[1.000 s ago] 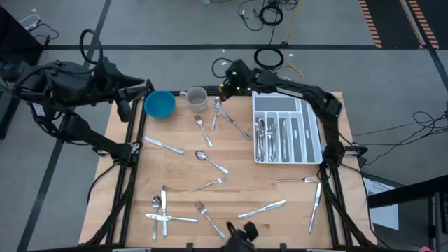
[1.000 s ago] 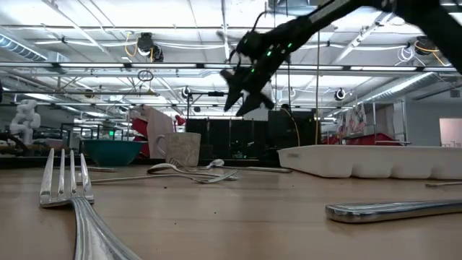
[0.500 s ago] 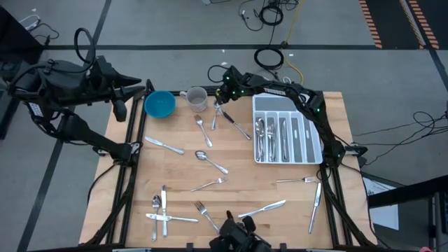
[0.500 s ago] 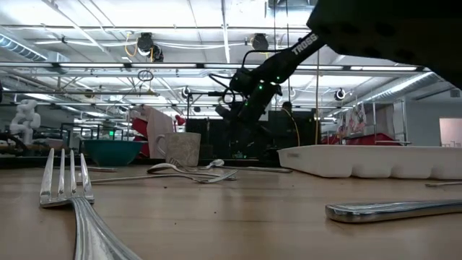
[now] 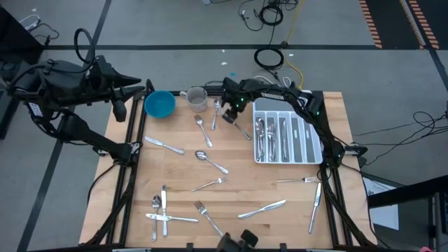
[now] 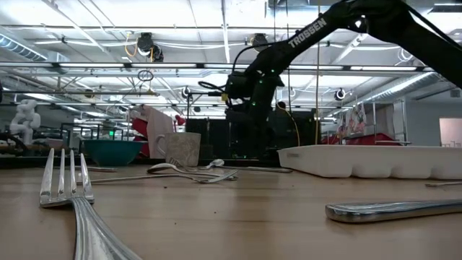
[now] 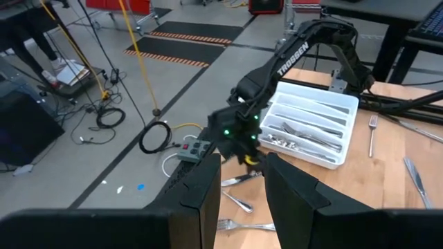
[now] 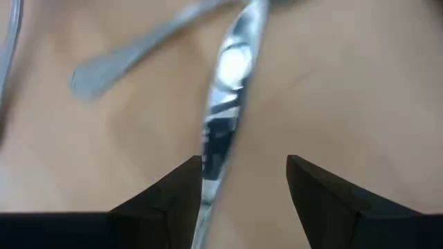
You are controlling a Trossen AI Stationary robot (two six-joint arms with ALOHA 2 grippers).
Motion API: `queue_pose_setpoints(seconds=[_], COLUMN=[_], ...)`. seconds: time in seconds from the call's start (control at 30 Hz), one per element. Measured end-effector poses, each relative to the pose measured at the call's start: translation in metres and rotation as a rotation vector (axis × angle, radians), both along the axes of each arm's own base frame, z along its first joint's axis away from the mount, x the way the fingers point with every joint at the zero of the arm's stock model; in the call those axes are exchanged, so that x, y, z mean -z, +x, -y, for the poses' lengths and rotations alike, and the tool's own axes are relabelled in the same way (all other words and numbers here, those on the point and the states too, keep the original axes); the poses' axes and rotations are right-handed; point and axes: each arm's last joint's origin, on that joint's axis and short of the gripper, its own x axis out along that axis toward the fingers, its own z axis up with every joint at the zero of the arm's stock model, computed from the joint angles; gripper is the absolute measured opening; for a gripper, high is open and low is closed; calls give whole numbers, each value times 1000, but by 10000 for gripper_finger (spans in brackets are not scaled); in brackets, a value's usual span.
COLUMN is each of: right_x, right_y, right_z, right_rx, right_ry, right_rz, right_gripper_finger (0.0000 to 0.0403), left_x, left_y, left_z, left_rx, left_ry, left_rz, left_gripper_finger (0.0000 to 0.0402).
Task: Sort silverware
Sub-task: Put the table knife in the silverware tray
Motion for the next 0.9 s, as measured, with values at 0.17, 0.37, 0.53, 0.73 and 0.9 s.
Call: queue_pose_setpoints(seconds=[0.17,0.37,0.53,0.73,0.9], right_x=[1,2,4,21,28], right_y=[7,8,9,1,-1], right_z=[-18,-32,-37,-41,-47], right_rx=[-61,-93,-107,-83,-78], right_ry=[-35,-79,-85,-73,-75], right_rz=[-46,-129,-150,-204,-213], right_gripper_finger=[203,211,214,215,210], left_x=[0,0,0,0,0], left_y=[0,0,0,0,0], left_z=[0,0,0,0,0], left_rx=[-1,-1,2,2,6], left_ry=[1,0,-1,-1,6], left_rz=[0,0,0,0,-4], left_gripper_finger=[116,116,116,116,116])
